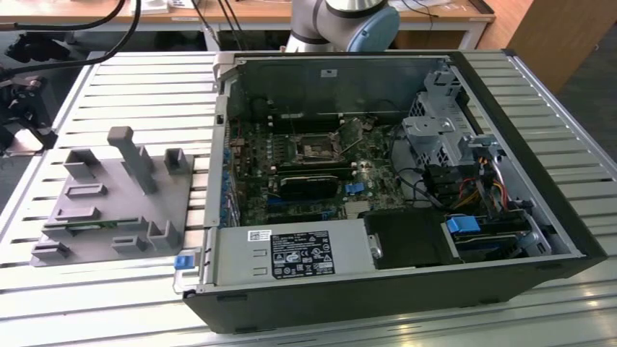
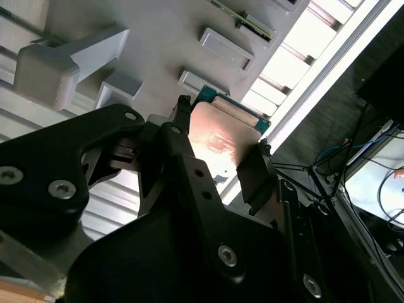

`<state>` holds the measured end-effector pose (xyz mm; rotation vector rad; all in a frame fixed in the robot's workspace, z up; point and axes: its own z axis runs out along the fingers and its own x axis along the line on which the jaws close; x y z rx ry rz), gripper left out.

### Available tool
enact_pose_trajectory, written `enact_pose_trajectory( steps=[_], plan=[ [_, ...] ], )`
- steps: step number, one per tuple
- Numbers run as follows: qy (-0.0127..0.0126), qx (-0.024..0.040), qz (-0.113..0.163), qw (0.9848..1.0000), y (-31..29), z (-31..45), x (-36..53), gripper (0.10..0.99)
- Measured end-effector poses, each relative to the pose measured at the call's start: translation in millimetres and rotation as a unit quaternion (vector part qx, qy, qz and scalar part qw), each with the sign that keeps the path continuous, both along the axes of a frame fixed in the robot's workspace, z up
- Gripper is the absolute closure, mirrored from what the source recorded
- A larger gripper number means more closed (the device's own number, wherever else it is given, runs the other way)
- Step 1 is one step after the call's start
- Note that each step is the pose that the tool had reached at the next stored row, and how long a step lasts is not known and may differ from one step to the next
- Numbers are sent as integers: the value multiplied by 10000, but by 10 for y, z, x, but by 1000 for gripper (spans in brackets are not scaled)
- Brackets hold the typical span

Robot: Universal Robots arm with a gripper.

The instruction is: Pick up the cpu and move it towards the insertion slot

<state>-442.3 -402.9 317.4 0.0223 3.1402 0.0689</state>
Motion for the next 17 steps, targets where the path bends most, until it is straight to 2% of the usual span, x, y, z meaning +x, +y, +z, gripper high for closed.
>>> enact_pose_trajectory(
  steps=[17],
  plan=[
    [0,0,0,10000,0,108,0,541]
  ],
)
